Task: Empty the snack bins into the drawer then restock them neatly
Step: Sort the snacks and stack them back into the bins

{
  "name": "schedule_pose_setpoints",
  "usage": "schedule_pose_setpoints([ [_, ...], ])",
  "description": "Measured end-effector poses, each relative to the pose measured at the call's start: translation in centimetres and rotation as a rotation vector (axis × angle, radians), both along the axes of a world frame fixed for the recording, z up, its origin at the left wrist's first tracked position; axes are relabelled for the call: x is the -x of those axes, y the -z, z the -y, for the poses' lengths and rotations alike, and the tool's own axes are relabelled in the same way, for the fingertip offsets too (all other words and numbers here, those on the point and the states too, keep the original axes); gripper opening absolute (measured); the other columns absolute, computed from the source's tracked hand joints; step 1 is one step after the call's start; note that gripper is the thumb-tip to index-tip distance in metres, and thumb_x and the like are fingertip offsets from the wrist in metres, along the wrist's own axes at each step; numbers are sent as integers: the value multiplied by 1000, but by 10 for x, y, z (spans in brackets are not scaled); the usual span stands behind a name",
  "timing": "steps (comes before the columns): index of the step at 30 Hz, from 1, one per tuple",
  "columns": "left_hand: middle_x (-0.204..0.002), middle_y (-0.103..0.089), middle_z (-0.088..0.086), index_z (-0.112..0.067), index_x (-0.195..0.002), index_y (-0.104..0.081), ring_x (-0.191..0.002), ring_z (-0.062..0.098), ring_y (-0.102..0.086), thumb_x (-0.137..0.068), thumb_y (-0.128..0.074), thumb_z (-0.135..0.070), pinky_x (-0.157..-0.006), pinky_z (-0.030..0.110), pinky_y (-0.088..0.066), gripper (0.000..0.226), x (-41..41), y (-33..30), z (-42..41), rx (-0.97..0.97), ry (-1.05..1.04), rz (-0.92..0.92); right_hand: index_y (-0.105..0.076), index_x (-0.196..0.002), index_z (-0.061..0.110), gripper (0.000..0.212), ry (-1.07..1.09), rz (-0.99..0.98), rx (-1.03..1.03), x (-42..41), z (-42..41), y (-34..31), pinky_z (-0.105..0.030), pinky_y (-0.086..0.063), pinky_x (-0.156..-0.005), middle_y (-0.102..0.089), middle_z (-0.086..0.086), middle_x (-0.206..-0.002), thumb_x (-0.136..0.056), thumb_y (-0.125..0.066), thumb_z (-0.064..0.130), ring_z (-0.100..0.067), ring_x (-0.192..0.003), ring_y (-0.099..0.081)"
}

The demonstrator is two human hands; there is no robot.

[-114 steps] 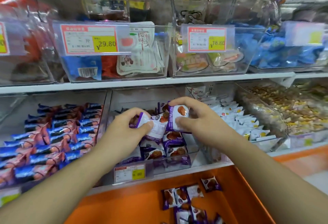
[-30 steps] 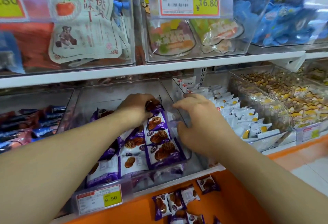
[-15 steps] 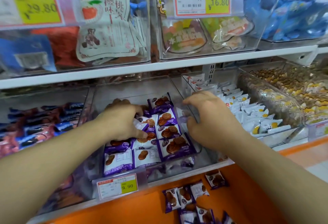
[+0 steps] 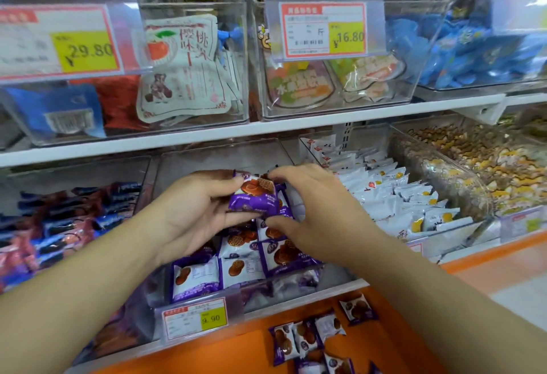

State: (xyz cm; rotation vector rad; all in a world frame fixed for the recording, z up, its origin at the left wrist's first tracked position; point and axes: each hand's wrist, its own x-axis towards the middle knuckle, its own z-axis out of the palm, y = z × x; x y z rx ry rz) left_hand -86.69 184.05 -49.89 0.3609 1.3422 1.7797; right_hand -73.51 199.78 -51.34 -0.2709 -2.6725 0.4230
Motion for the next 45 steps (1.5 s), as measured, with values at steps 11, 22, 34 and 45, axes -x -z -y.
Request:
schedule_pose_setpoints([
  [11, -102, -78, -7, -28, -106, -75, -95, 9, -75, -69, -91, -37, -89, 22, -55, 41, 13, 10, -19, 418, 196, -871, -77, -98, 25, 13, 59, -17, -258, 4, -17, 28, -41, -44, -96, -72, 4, -94, -89, -76, 34, -22, -103, -61],
  [22, -124, -66, -18, -42, -117, -68, -106, 4, -59, -87, -81, -40, -82, 24, -43, 33, 29, 54, -66, 648, 140, -1325, -71, -105, 8, 31, 115, -61, -264, 3, -20, 27, -42, -51, -91, -68, -6, -103, -75, -67, 6, -27, -105, -55],
  [34, -134, -64, -12, -36, -129, -63, -123, 18, -63, -97, -45, -52, -105, 44, -49, 40, 40, 7, 78, 881, 15, -1717, -50, -150, 30, 53, -35, 125, 17, 32, 22, 1, -36, -42, -115, -54, 7, -146, -99, -66, 25, -15, -139, -41],
  [45, -170, -11, -23, -40, -164, -13, -157, 3, -4, -89, 16, -71, -128, 41, -2, 87, 41, 29, 134, 976, 83, -1595, -66, -114, 25, 37, -151, 237, -12, 136, 77, 38, -38, -53, -91, -65, 1, -117, -88, -77, 49, -23, -109, -61],
])
